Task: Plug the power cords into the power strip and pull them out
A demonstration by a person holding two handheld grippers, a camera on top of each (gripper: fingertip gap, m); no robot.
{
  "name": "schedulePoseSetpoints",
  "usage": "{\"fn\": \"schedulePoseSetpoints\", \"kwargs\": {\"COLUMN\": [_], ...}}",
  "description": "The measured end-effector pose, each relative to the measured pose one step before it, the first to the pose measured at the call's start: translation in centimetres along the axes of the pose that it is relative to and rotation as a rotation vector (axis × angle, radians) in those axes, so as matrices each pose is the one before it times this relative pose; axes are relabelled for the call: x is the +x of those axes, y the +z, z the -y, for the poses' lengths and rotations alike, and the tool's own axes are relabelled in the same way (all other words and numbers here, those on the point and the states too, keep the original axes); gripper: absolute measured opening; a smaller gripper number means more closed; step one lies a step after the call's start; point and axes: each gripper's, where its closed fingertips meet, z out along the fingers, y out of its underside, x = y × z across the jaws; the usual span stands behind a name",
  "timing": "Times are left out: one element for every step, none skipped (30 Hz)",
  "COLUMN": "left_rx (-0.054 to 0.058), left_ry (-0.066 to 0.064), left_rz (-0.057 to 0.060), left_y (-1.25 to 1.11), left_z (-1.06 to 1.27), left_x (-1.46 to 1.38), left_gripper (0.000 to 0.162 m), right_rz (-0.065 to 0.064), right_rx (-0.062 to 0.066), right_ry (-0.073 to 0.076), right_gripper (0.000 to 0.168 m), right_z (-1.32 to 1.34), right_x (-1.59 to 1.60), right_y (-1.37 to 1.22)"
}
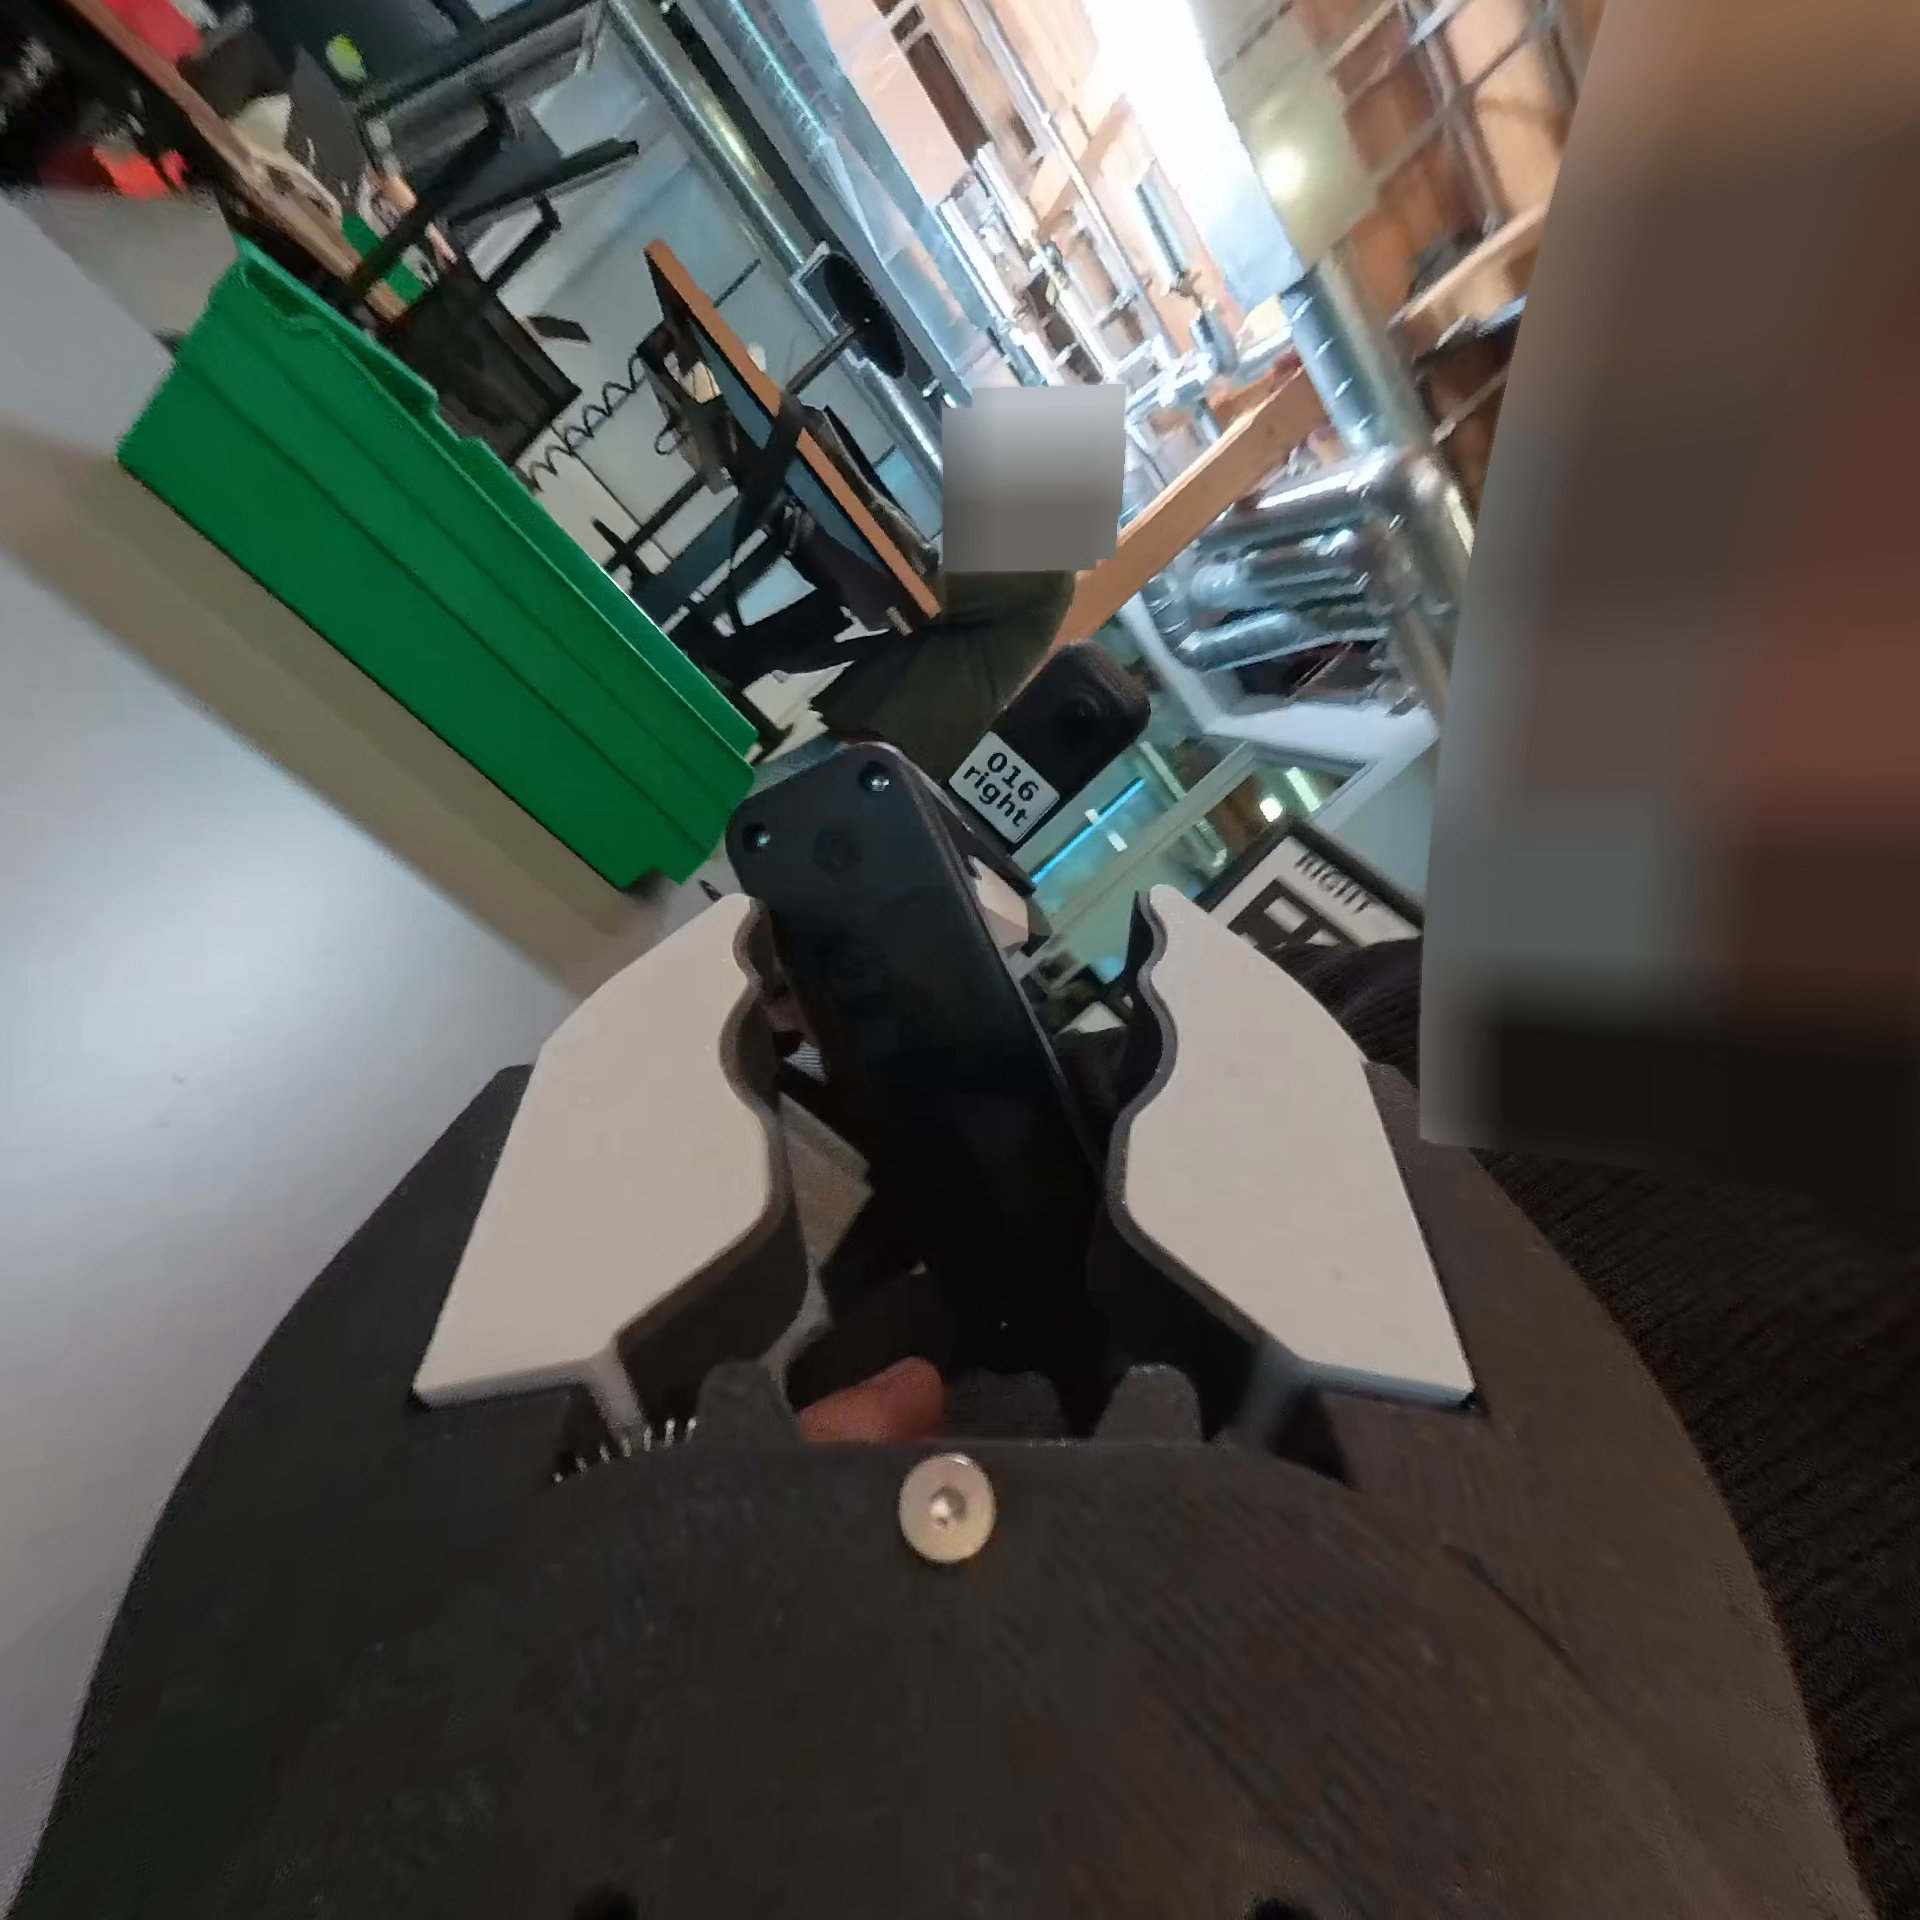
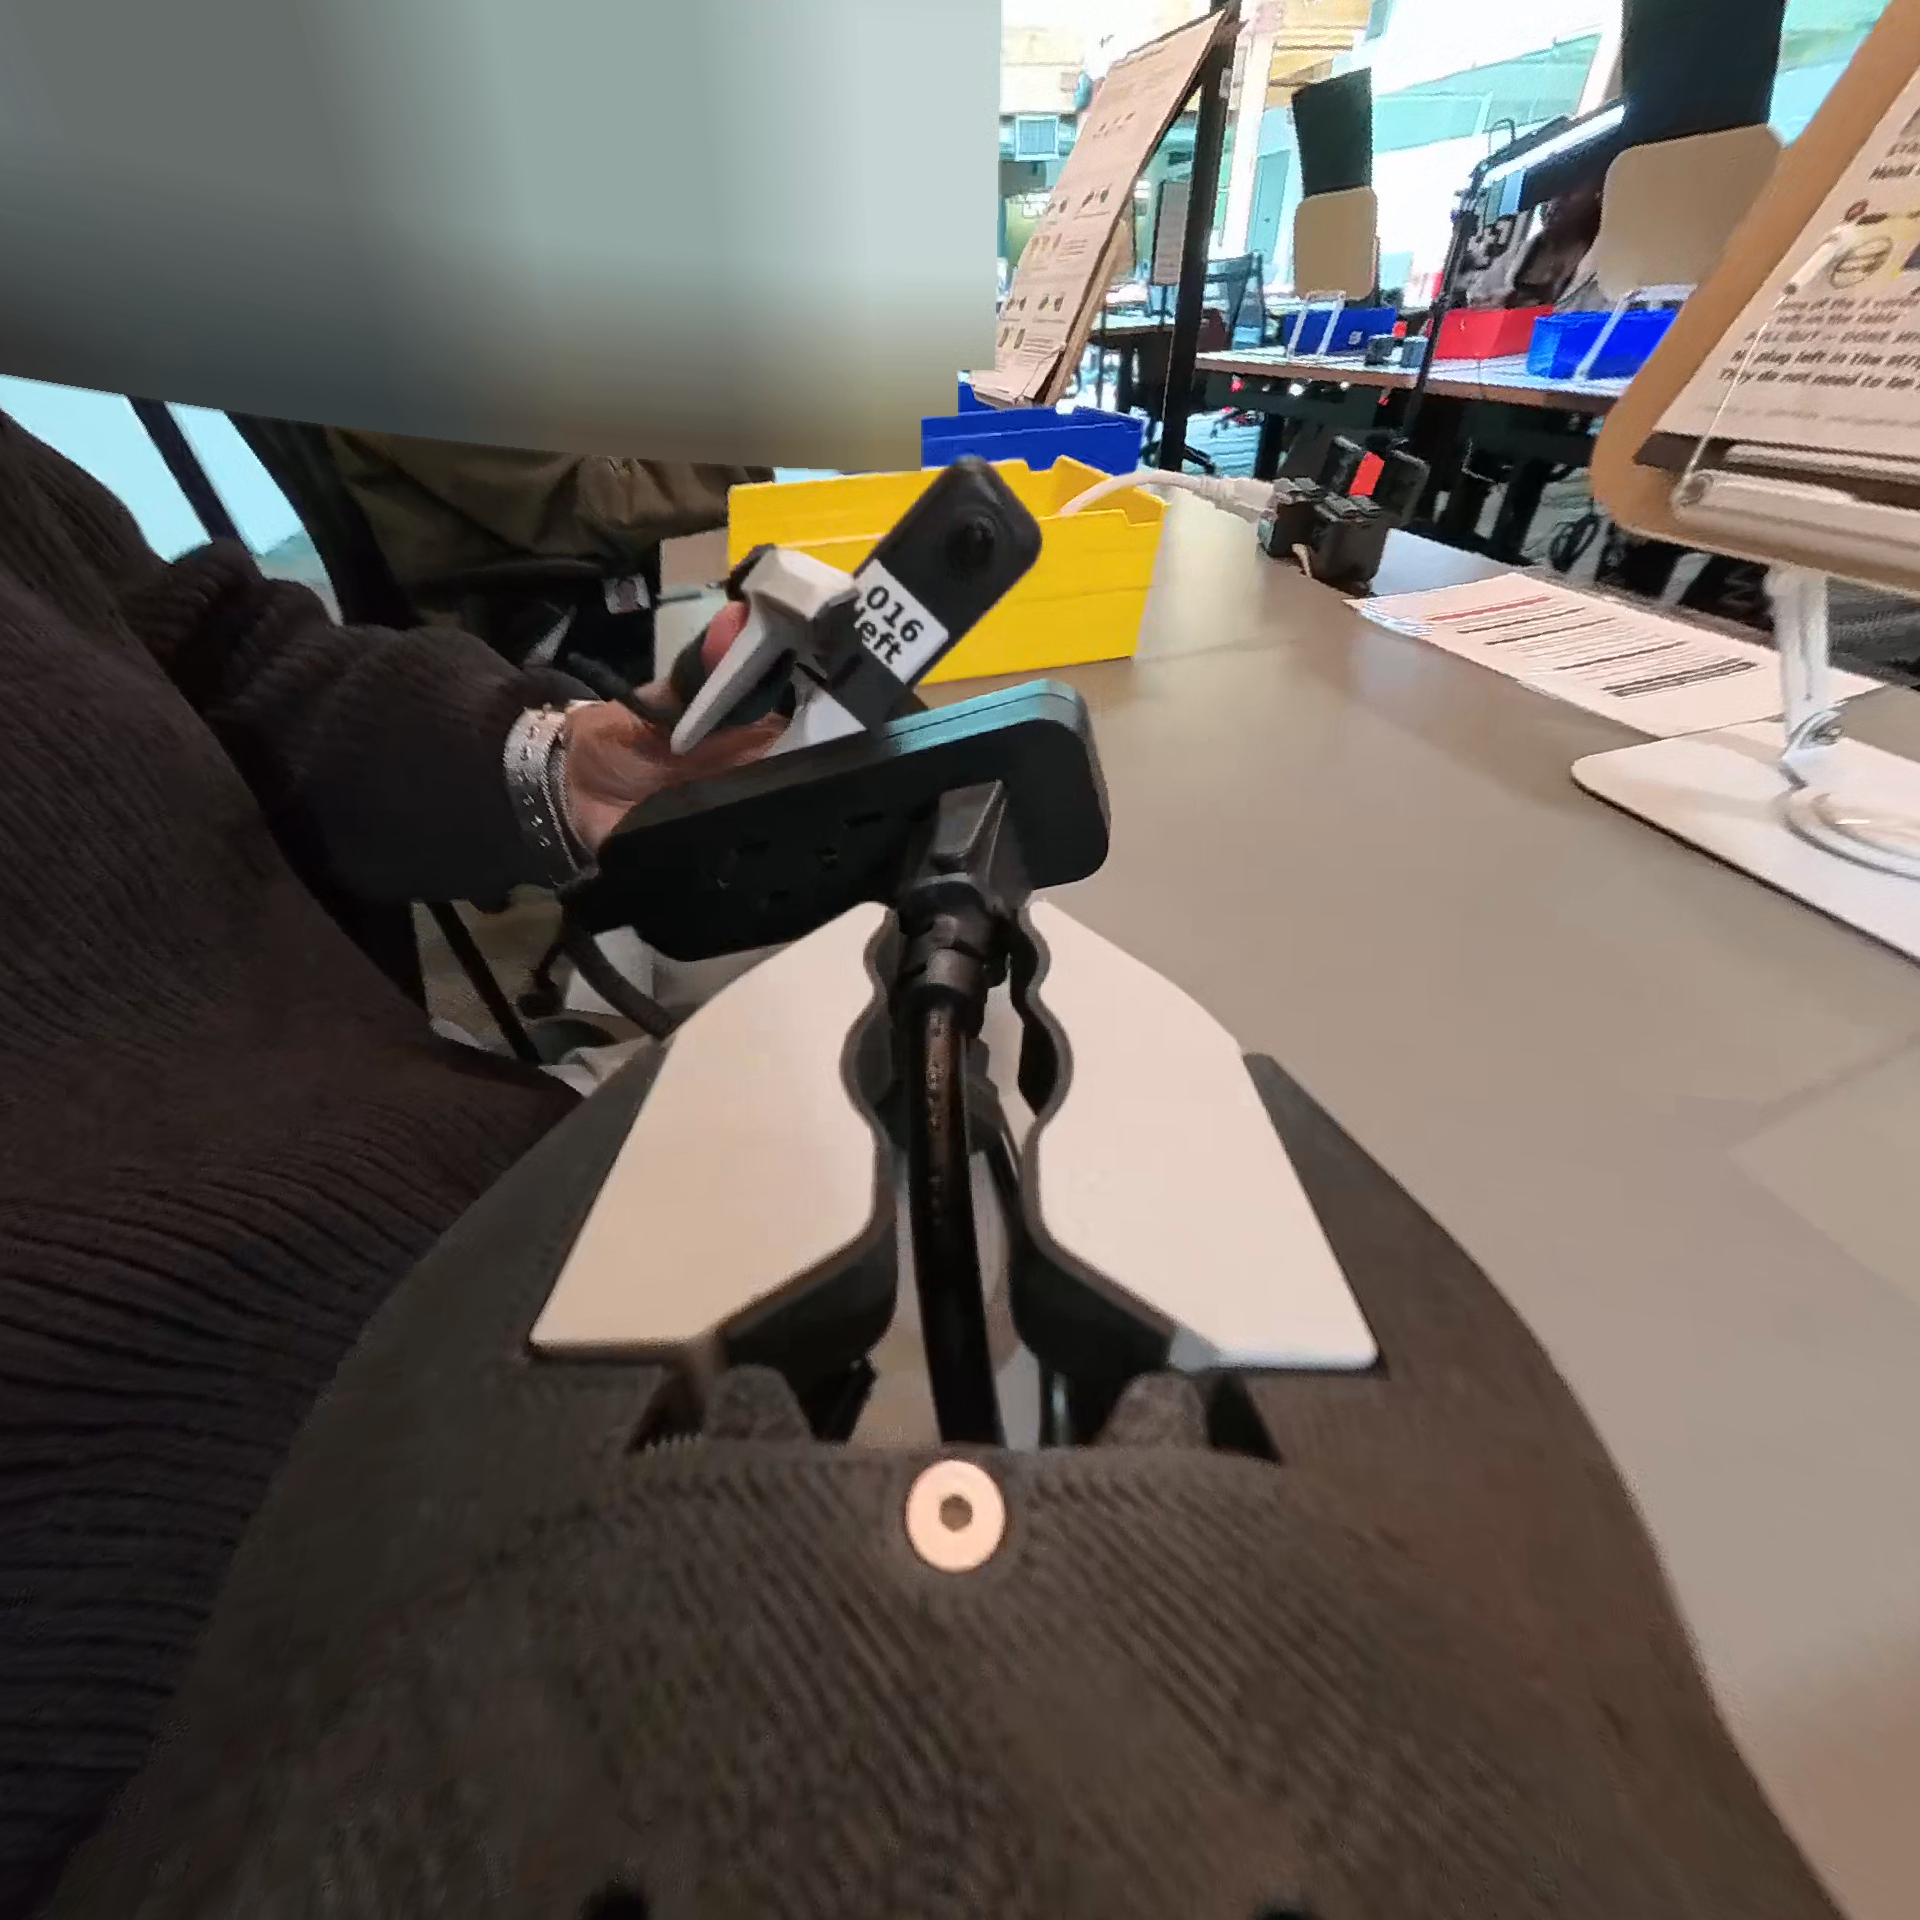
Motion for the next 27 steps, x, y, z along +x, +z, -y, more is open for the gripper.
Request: {"fn": "schedulePoseSetpoints", "kwargs": {"left_rx": [-0.0079, -0.0063, -0.0090, -0.0102, -0.0100, -0.0164, -0.0165, -0.0160, -0.0163, -0.0048, -0.0044, -0.0098, -0.0165, -0.0173, -0.0079, -0.0070, -0.0103, -0.0062, -0.0007, -0.0017, 0.0099, 0.0229, 0.0238, 0.0157, 0.0113, 0.0035, 0.0021], "left_ry": [0.0537, 0.0469, 0.0413, 0.0356, 0.0244, 0.0160, 0.0138, 0.0138, 0.0179, 0.0195, 0.0204, 0.0166, 0.0162, 0.0224, 0.0190, 0.0019, -0.0111, -0.0091, -0.0137, -0.0284, -0.0374, -0.0514, -0.0620, -0.0579, -0.0518, -0.0376, -0.0178], "left_rz": [0.0122, 0.0133, 0.0104, 0.0016, -0.0013, -0.0034, -0.0111, -0.0077, -0.0023, -0.0057, -0.0063, -0.0106, 0.0018, 0.0154, 0.0086, -0.0014, 0.0011, 0.0026, 0.0016, -0.0020, -0.0103, -0.0180, -0.0227, -0.0241, -0.0080, 0.0032, 0.0071], "left_y": [-0.038, -0.023, -0.030, -0.049, -0.028, 0.004, -0.006, 0.007, 0.011, -0.007, -0.001, 0.002, -0.044, -0.079, -0.077, -0.035, 0.014, 0.031, 0.038, 0.055, 0.050, 0.050, 0.045, 0.050, 0.094, 0.116, 0.143], "left_z": [0.091, 0.075, 0.000, -0.052, -0.083, -0.186, -0.208, -0.213, -0.241, -0.048, -0.020, -0.057, -0.127, -0.172, -0.093, -0.084, -0.129, -0.117, -0.088, -0.097, 0.059, 0.229, 0.261, 0.116, 0.013, -0.124, -0.138], "left_x": [0.168, 0.083, 0.061, 0.120, 0.104, 0.077, 0.159, 0.115, 0.068, 0.190, 0.238, 0.298, 0.083, -0.138, -0.068, 0.029, -0.080, -0.113, -0.125, -0.141, -0.052, 0.037, 0.040, 0.042, -0.177, -0.298, -0.249], "left_gripper": [0.062, 0.060, 0.058, 0.054, 0.049, 0.044, 0.038, 0.030, 0.027, 0.022, 0.015, 0.008, 0.000, 0.000, 0.000, 0.000, 0.000, 0.000, 0.000, 0.002, 0.010, 0.022, 0.035, 0.045, 0.056, 0.066, 0.071], "right_rz": [0.0114, 0.0120, 0.0127, 0.0124, 0.0126, 0.0147, 0.0186, 0.0195, 0.0151, 0.0111, 0.0090, 0.0077, 0.0090, 0.0086, 0.0060, 0.0042, 0.0044, 0.0027, -0.0007, -0.0015, -0.0003, -0.0010, -0.0019, -0.0002, 0.0017, 0.0025, 0.0024], "right_rx": [0.0047, 0.0055, 0.0056, 0.0030, -0.0002, -0.0025, -0.0044, -0.0052, -0.0072, -0.0101, -0.0059, -0.0018, 0.0006, 0.0019, -0.0007, -0.0014, -0.0001, -0.0003, 0.0007, 0.0026, 0.0032, 0.0026, 0.0012, 0.0002, -0.0013, -0.0025, -0.0030], "right_ry": [0.0199, 0.0163, 0.0142, 0.0137, 0.0122, 0.0092, 0.0072, 0.0070, 0.0083, 0.0076, 0.0047, 0.0057, 0.0069, 0.0064, 0.0039, 0.0036, 0.0039, 0.0027, 0.0006, 0.0001, 0.0000, -0.0017, -0.0040, -0.0052, -0.0058, -0.0066, -0.0058], "right_gripper": [0.020, 0.020, 0.020, 0.020, 0.020, 0.020, 0.020, 0.020, 0.020, 0.020, 0.020, 0.020, 0.020, 0.021, 0.020, 0.020, 0.020, 0.021, 0.020, 0.020, 0.020, 0.020, 0.020, 0.020, 0.020, 0.020, 0.020], "right_z": [0.050, 0.042, 0.056, 0.038, 0.010, -0.022, -0.029, -0.019, -0.043, -0.098, -0.064, -0.004, 0.048, 0.053, 0.001, -0.034, -0.037, -0.033, -0.015, 0.024, 0.031, 0.028, 0.006, 0.014, -0.002, -0.013, -0.009], "right_x": [0.033, 0.001, -0.032, -0.052, -0.066, -0.111, -0.186, -0.214, -0.170, -0.113, -0.094, -0.079, -0.107, -0.106, -0.067, -0.029, -0.027, -0.005, 0.043, 0.048, 0.024, 0.024, 0.017, -0.047, -0.071, -0.111, -0.129], "right_y": [-0.082, -0.083, -0.067, -0.044, -0.035, -0.023, -0.019, -0.011, -0.007, -0.008, -0.023, -0.035, -0.030, -0.021, 0.000, 0.029, 0.020, -0.003, -0.009, -0.038, -0.034, -0.042, -0.016, 0.008, 0.028, 0.044, 0.059]}}
